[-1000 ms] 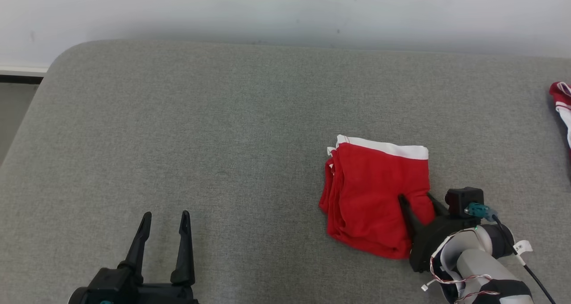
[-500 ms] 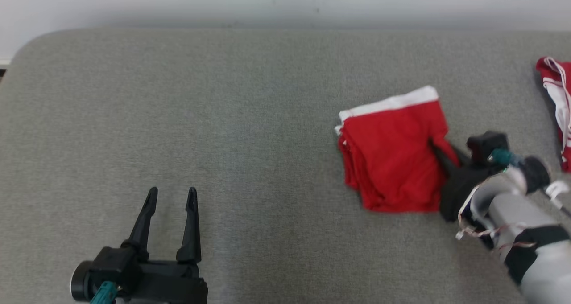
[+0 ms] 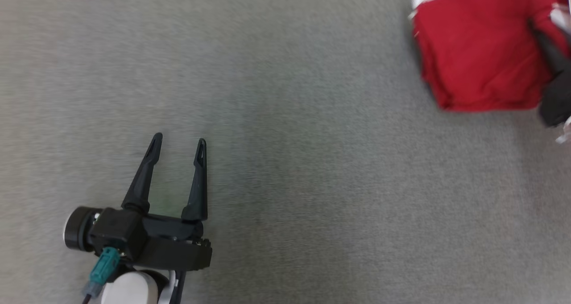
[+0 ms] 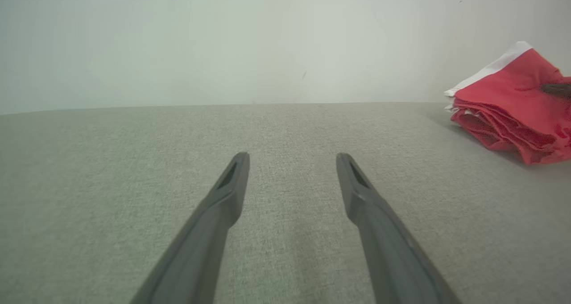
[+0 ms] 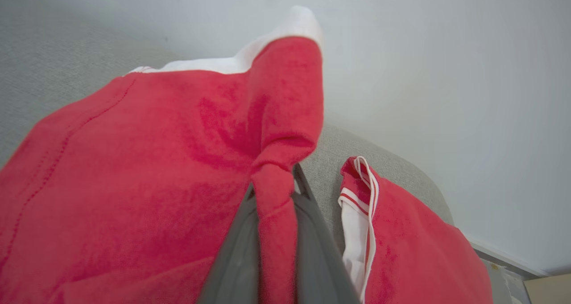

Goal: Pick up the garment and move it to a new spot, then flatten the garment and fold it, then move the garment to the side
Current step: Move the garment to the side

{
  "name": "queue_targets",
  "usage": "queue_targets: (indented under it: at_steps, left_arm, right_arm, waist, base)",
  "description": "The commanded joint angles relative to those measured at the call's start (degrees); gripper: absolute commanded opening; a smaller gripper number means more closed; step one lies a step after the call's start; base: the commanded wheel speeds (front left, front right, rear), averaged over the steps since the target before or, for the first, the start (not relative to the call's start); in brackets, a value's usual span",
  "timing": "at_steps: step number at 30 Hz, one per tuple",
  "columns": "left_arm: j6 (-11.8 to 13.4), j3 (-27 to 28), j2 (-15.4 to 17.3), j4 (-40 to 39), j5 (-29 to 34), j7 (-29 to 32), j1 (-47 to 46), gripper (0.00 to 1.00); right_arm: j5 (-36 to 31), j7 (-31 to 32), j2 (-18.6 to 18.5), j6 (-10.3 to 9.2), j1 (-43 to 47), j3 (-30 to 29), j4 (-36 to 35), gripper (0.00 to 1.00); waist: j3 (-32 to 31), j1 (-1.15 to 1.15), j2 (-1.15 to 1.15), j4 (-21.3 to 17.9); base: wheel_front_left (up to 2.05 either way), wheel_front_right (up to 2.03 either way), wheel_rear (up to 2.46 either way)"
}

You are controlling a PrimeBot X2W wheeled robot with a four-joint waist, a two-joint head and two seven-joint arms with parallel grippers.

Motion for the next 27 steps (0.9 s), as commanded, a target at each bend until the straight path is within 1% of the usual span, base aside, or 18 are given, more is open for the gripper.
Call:
queue_targets:
  at_steps: [1, 7, 10, 14, 18, 24, 27]
  left_arm:
    - [-0.3, 0.4, 0.5, -0.5, 0.8, 0.0, -1.1, 1.0]
    - [-1.0, 0.2, 1.3, -2.0, 2.5, 0.0, -2.4, 1.0]
    - [-1.4, 0.3, 1.8, -3.0, 3.1, 0.0, -2.3, 1.0]
    - [-1.1, 0.0, 2.1, -4.0, 3.9, 0.0, -1.9, 1.0]
    - [-1.4, -0.8, 2.4, -4.1, 4.5, 0.1, -2.2, 1.0]
    - [-1.8, -1.8, 2.6, -4.1, 4.6, 0.3, -2.8, 1.0]
    - [-1.9, -1.5, 3.1, -4.0, 4.4, 0.4, -2.7, 1.0]
  right_arm:
    - [0.8, -0.2, -1.5, -0.18, -1.5, 0.1, -0.5, 0.0]
    - [4.2, 0.2, -6.8, -0.18, -5.2, 0.2, -0.7, 0.0]
    - [5.4, 0.5, -8.5, -0.18, -6.6, 0.7, 0.1, 0.0]
    - [6.3, 0.2, -10.9, -0.18, -8.6, 1.4, 1.8, 0.0]
    - [7.0, 0.4, -11.6, -0.18, -10.8, 2.1, 4.3, 0.0]
    - [6.4, 0.9, -12.8, -0.18, -14.4, 3.5, 8.7, 0.0]
    - [6.6, 0.5, -12.9, -0.18, -16.1, 3.9, 11.1, 0.0]
  waist:
    - [6.5, -0.02, -0.01, -6.1]
    - [9.6, -0.02, -0.01, -9.3]
    - [10.7, -0.02, -0.01, -10.3]
    - [11.8, -0.02, -0.01, -11.4]
    - [12.9, -0.02, -0.01, -11.6]
    - [14.2, -0.02, -0.01, -10.6]
    - [14.6, -0.02, -0.01, -10.2]
  base:
    - [0.0, 0.0, 0.0]
    - [0.0, 0.0, 0.0]
    - [0.0, 0.0, 0.0]
    - [0.0, 0.0, 0.0]
    - [0.0, 0.0, 0.0]
    - [0.0, 0.0, 0.0]
    - [0.0, 0.0, 0.0]
